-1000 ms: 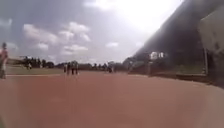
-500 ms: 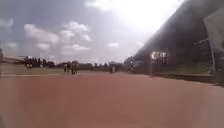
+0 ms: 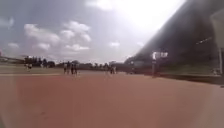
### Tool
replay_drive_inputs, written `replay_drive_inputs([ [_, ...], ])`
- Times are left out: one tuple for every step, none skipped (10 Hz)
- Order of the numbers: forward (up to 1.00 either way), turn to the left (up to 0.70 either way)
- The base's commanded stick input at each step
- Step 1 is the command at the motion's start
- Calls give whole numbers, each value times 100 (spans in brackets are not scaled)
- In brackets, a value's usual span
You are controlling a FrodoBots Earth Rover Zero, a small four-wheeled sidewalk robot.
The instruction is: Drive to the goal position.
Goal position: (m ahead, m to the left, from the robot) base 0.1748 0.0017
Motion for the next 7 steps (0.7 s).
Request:
replay_drive_inputs([
  [70,0],
  [70,0],
  [70,0],
  [70,0],
  [70,0],
  [70,0],
  [70,0],
])
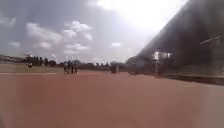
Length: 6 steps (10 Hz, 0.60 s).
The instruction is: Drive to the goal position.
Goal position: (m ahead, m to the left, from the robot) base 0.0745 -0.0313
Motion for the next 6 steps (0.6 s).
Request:
replay_drive_inputs([
  [70,0],
  [70,0],
  [70,0],
  [70,0],
  [70,0],
  [70,0],
])
